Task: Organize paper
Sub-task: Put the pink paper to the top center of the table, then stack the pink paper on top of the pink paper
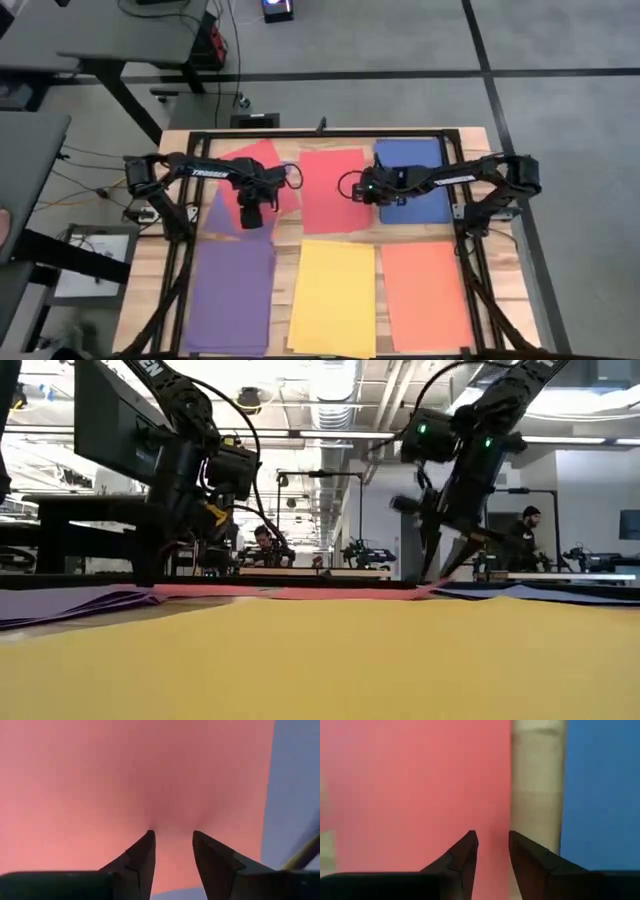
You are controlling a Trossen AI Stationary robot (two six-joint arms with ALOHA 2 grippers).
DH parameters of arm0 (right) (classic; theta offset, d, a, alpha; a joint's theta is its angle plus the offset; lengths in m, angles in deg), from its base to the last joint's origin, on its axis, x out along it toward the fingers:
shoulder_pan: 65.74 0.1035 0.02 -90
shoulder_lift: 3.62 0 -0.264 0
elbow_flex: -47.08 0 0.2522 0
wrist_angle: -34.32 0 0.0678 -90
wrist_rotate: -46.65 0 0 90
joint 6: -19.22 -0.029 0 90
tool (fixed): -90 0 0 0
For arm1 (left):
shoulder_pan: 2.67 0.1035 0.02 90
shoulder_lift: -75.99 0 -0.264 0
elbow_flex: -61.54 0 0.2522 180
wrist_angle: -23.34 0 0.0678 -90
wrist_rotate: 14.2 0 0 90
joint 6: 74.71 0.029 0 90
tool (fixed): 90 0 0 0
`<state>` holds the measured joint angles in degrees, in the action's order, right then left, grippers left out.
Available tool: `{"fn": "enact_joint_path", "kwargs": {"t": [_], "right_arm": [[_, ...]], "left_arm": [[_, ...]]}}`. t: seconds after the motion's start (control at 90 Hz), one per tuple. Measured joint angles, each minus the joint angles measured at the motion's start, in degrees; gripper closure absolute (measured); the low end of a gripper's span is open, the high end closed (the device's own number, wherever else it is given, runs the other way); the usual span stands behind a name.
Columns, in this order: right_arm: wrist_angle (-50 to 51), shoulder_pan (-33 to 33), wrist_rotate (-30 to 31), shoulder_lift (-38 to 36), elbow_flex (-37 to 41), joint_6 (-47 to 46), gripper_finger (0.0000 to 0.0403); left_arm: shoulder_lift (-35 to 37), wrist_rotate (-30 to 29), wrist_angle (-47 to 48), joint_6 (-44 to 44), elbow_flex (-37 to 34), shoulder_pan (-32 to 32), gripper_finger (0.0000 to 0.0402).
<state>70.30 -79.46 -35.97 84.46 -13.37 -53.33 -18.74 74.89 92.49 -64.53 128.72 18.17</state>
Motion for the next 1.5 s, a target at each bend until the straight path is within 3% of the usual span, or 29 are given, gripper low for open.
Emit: {"fn": "enact_joint_path", "kwargs": {"t": [0.3,0.633,0.8,0.878,1.056,1.233,1.389,1.5], "right_arm": [[0.4,-1.3,0.0,-11.4,0.0,16.3,0.0298],[1.1,-3.7,-1.8,-14.0,0.0,23.7,0.0294],[0.6,-3.7,-4.7,-13.8,0.0,27.2,0.0287],[0.5,-3.7,-5.2,-13.8,0.0,29.2,0.0284],[0.6,-4.3,-6.2,-13.8,0.0,30.0,0.0282],[0.8,-5.5,-6.2,-13.8,0.0,27.8,0.0281],[0.8,-6.7,-6.2,-13.8,0.0,26.0,0.0281],[0.8,-6.7,-6.2,-13.8,0.0,24.9,0.0281]], "left_arm": [[0.0,0.0,5.1,-0.7,8.1,0.0,0.0289],[0.0,3.8,5.8,-7.1,13.2,2.2,0.0272],[0.1,3.6,4.9,-12.6,15.6,8.6,0.0242],[0.1,0.7,1.7,-12.9,15.6,12.7,0.0229],[0.1,-4.1,-3.6,-8.2,15.6,22.5,0.0221],[-1.7,-4.8,-9.9,-1.4,15.1,30.5,0.0221],[-7.2,-4.8,-12.3,2.2,15.1,34.1,0.0221],[-10.5,-7.9,-14.6,3.7,15.1,35.1,0.0221]]}}
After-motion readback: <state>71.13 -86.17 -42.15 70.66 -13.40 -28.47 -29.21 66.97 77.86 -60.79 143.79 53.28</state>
